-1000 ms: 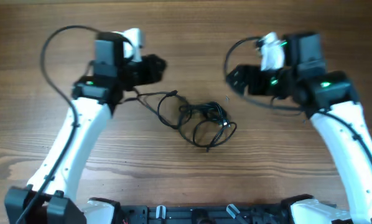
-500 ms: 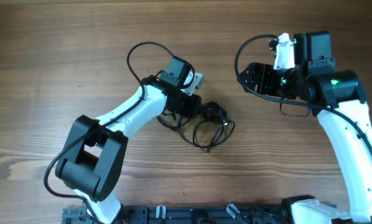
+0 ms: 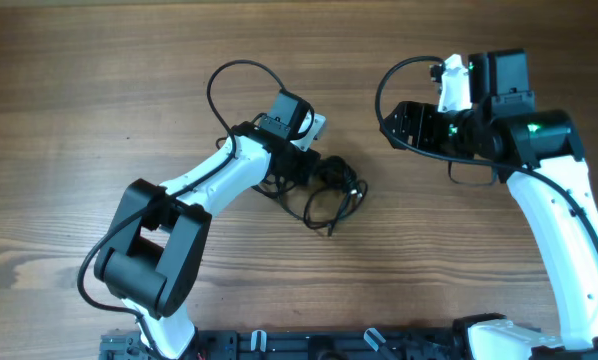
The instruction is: Untangle cables
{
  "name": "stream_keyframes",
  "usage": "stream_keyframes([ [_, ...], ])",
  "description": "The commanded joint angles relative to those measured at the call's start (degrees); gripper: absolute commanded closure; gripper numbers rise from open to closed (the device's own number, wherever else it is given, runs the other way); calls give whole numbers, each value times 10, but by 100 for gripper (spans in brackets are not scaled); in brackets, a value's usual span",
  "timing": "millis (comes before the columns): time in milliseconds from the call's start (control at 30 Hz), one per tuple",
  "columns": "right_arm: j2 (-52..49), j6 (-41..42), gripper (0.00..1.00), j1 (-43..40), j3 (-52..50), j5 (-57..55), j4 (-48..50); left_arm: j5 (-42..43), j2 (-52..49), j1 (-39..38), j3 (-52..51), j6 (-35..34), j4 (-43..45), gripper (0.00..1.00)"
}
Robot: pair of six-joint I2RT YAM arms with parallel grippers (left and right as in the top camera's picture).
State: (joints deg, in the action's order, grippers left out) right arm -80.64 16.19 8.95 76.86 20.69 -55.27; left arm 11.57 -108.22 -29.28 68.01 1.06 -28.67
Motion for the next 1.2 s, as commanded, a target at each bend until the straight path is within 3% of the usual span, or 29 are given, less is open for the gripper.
stream_keyframes([
  [0,-10,-12,11,1,-5,-8,2,-27,-2,0,8,28,-5,60],
  [233,-31,-12,11,1,-5,-8,1,-27,64,-2,40,77,-38,57],
  [667,-41,-27,11,1,-5,-7,-16,-101,-41,-3,39,91,-58,60],
  [700,-41,-27,11,1,-5,-5,-16,-101,-45,-5,39,91,-64,62],
  [800,-41,-27,11,1,-5,-3,-16,-102,-50,-12,39,87,-71,91],
  [833,-41,-27,11,1,-5,-3,-16,-102,-50,-12,39,85,-69,96],
  [1000,-41,-27,11,1,-5,11,-14,-96,-30,2,71,-2,-78,96],
  [1167,-41,-38,11,10,-5,111,19,-15,23,40,137,-125,-120,97],
])
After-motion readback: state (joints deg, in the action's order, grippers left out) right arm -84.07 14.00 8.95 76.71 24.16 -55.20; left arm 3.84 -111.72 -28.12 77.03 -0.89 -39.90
